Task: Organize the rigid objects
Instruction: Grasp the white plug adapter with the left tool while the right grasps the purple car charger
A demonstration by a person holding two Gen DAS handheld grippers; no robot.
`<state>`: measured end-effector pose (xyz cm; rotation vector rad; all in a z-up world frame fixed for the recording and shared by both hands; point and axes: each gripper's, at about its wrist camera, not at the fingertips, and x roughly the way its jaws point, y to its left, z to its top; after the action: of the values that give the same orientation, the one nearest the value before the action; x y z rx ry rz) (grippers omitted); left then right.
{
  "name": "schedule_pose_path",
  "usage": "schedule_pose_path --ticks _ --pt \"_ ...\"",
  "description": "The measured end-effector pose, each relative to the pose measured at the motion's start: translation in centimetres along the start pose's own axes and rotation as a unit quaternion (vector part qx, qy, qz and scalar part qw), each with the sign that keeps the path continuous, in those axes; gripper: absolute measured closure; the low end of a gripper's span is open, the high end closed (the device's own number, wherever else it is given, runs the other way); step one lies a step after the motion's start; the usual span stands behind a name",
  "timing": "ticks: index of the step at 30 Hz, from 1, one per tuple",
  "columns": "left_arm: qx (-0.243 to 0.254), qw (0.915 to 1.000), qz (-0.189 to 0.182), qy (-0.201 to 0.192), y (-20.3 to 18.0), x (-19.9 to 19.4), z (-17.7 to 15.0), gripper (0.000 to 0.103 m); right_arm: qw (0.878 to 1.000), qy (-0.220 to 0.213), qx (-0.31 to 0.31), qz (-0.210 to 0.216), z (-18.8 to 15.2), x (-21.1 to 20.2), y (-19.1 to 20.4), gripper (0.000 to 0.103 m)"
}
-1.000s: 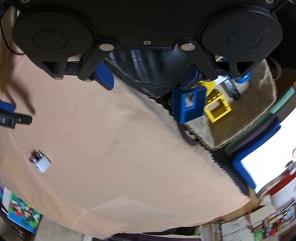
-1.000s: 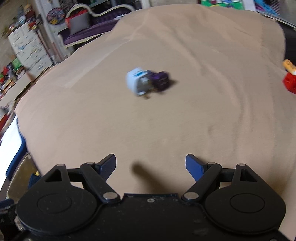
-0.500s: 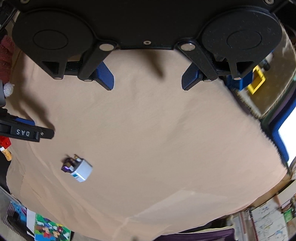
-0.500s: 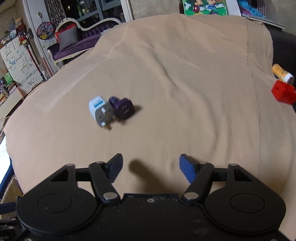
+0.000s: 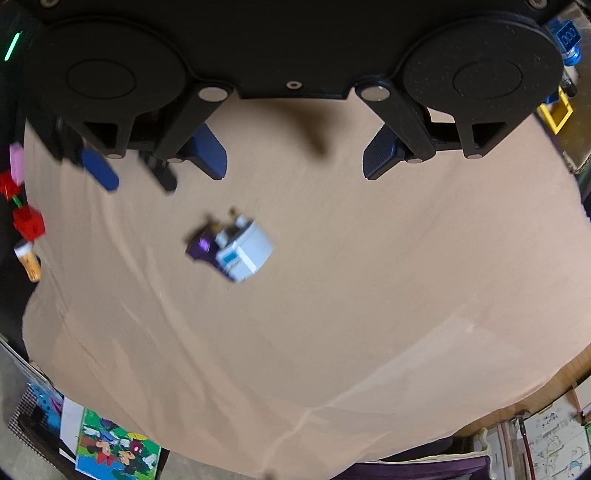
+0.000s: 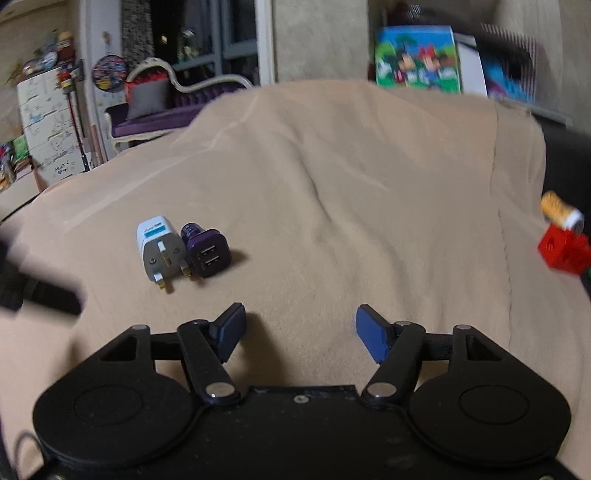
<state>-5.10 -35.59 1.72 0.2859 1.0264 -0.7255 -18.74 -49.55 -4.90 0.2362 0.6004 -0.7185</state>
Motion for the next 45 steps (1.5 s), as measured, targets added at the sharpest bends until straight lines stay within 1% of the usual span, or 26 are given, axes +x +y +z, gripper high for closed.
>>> schedule_pose_path --ticks 1,3,6,7,11,14,15,16,18,21,25,27,31,34,37,39,43,45 --pt "-0.002 1.0 0.001 0.0 -0.3 0.3 0.4 0.026 1.0 -0.015 -0.008 -0.002 -0.5 -0.1 0.0 0.032" --pt "-0.006 1.0 0.001 0.001 -1.0 1.1 1.3 0.026 0.999 -0.034 0.002 0.008 -1.3 -0.2 -0.5 0.03" --pt "-0.01 0.9999 0.001 -0.002 -1.8 2.0 2.4 0.025 0.998 -0.04 0.025 0.031 -1.5 -0.5 -1.4 0.026" --pt "-0.01 0.9999 0.003 -0.004 -2.0 2.2 2.7 0.023 0.998 -0.042 0.024 0.03 -1.6 -0.4 -1.4 0.025" --pt "-0.006 0.9999 0.011 -0.003 -3.1 3.7 3.7 0.023 0.999 -0.046 0.001 0.014 -1.6 -0.5 -0.3 0.022" --pt "-0.002 0.9999 0.014 0.004 -3.7 5.1 4.3 0.023 0.999 -0.047 0.009 0.021 -1.6 -0.4 -0.6 0.021" --pt "-0.002 0.9998 0.017 0.006 -3.6 5.4 4.3 0.022 0.999 -0.048 0.011 0.023 -1.6 -0.4 -0.7 0.021" --pt "-0.007 0.9998 0.017 0.006 -3.3 5.5 4.2 0.019 0.999 -0.048 0.011 0.023 -1.8 -0.6 -0.7 0.021" --pt "-0.022 0.9997 0.009 0.004 -2.2 5.5 4.0 0.019 0.999 -0.048 0.01 0.023 -1.7 -0.6 -0.6 0.02" --pt "-0.054 0.9984 0.015 0.002 -0.2 5.3 3.8 0.022 0.999 -0.047 0.009 0.023 -1.6 -0.6 -0.6 0.02" --pt "-0.057 0.9968 0.053 0.016 1.4 5.7 3.5 0.023 0.999 -0.045 0.005 0.022 -1.6 -0.4 -0.5 0.018" --pt "-0.06 0.9961 0.062 0.019 2.1 5.9 3.3 0.023 0.999 -0.044 0.004 0.02 -1.6 -0.4 -0.4 0.018" --pt "-0.074 0.9957 0.044 0.034 3.2 6.2 3.4 0.023 0.999 -0.04 -0.001 0.019 -1.6 -0.4 -0.2 0.016" --pt "-0.068 0.9964 0.027 0.043 3.1 6.6 3.6 0.024 0.999 -0.034 -0.014 0.017 -1.5 -0.5 0.2 0.015" --pt "-0.055 0.9976 0.015 0.038 3.2 6.1 3.0 0.023 0.999 -0.03 -0.033 0.017 -1.0 -0.6 0.6 0.015" --pt "-0.056 0.9976 0.003 0.04 3.5 6.0 2.8 0.023 0.998 -0.029 -0.053 0.017 -0.7 -0.4 1.2 0.015" --pt "-0.052 0.9978 -0.01 0.04 3.7 6.0 2.9 0.023 0.994 -0.039 -0.097 0.006 0.9 0.1 2.7 0.016" --pt "-0.053 0.9976 -0.013 0.043 3.9 6.3 3.2 0.026 0.993 -0.043 -0.105 0.009 1.9 0.3 3.2 0.016"
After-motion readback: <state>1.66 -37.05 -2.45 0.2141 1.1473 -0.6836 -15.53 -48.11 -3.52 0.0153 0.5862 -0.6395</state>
